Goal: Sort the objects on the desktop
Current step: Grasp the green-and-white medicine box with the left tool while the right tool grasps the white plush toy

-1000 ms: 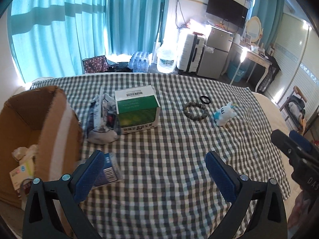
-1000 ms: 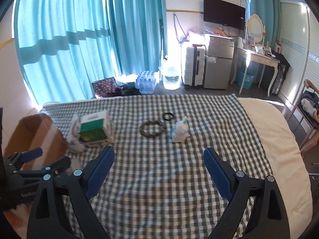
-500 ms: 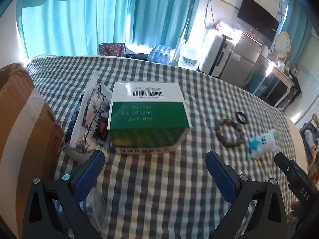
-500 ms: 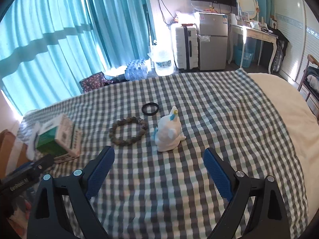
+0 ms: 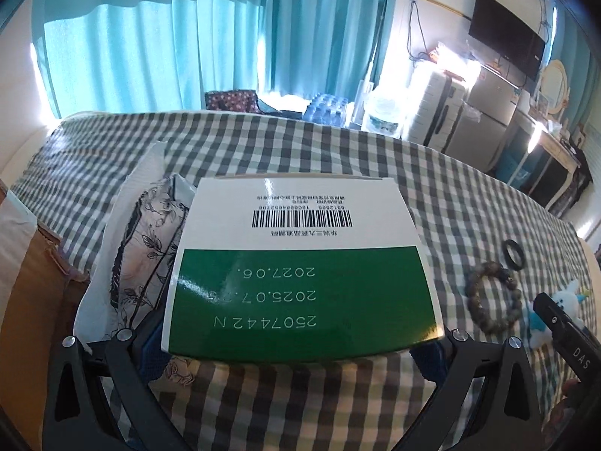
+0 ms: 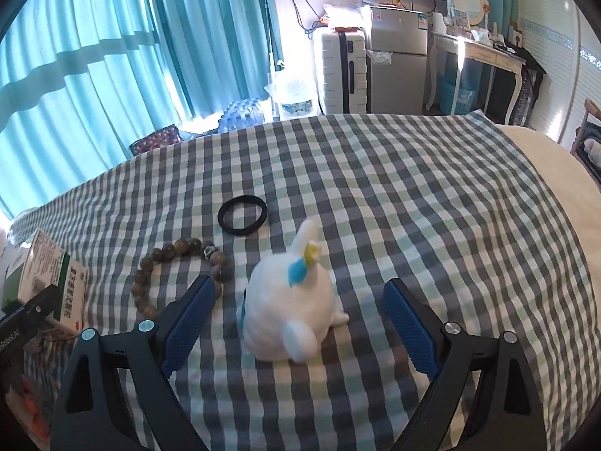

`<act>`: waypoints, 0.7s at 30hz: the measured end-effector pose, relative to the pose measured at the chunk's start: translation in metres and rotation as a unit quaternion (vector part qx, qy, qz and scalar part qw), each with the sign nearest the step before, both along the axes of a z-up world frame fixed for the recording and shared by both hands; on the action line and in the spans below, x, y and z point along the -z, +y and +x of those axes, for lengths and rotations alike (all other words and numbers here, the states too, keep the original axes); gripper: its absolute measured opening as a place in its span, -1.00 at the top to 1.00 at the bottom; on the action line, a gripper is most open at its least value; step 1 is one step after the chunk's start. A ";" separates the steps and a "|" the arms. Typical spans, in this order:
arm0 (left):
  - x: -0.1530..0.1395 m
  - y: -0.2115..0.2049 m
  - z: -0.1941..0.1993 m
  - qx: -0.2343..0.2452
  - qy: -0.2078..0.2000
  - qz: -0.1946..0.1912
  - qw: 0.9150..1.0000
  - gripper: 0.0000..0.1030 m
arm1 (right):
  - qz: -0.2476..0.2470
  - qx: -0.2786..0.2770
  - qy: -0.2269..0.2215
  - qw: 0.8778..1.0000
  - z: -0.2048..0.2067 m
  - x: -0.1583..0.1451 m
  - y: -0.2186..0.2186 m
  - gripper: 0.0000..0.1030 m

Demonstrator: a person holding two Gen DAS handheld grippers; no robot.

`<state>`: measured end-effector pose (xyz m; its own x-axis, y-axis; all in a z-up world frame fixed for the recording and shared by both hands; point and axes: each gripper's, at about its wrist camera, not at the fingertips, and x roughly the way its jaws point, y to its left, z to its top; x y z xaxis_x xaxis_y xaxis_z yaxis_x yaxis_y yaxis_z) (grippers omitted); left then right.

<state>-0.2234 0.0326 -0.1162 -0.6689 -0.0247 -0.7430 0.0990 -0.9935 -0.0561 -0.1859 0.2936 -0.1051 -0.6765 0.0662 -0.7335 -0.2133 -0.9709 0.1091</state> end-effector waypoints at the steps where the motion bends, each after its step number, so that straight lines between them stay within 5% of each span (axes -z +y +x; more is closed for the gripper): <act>1: -0.001 0.001 0.000 -0.005 0.007 -0.010 1.000 -0.98 | 0.004 0.002 0.000 1.000 -0.001 0.001 0.000 -0.76; 2: -0.002 0.004 0.000 -0.011 0.015 -0.022 1.000 -0.88 | 0.008 0.004 -0.001 1.000 -0.002 0.001 -0.001 -0.65; 3: -0.002 0.006 0.001 -0.014 0.020 -0.031 0.999 -0.83 | 0.008 0.003 -0.003 1.000 -0.003 0.002 -0.001 -0.29; 5: -0.003 0.010 0.002 -0.010 0.021 -0.037 0.999 -0.81 | -0.006 -0.005 -0.015 1.000 -0.005 0.005 0.001 0.09; 14: -0.039 0.010 0.029 0.008 0.044 -0.036 0.998 -0.80 | -0.014 -0.011 -0.001 1.000 0.021 -0.020 0.001 0.15; 16: -0.050 0.009 0.038 0.010 0.044 -0.026 0.999 -0.80 | -0.012 -0.014 0.001 1.000 0.029 -0.033 -0.001 0.24; 18: -0.061 0.008 0.047 0.015 0.043 -0.012 0.999 -0.80 | -0.007 -0.023 0.004 1.000 0.039 -0.048 -0.004 0.74; 21: -0.073 0.011 0.058 0.023 0.038 -0.012 0.999 -0.80 | 0.004 -0.032 0.002 0.999 0.052 -0.069 -0.011 0.77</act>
<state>-0.1658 0.0437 -0.0427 -0.7236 -0.0112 -0.6901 0.0506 -0.9980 -0.0368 -0.1341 0.2829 -0.0358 -0.6818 0.0286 -0.7310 -0.1500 -0.9835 0.1014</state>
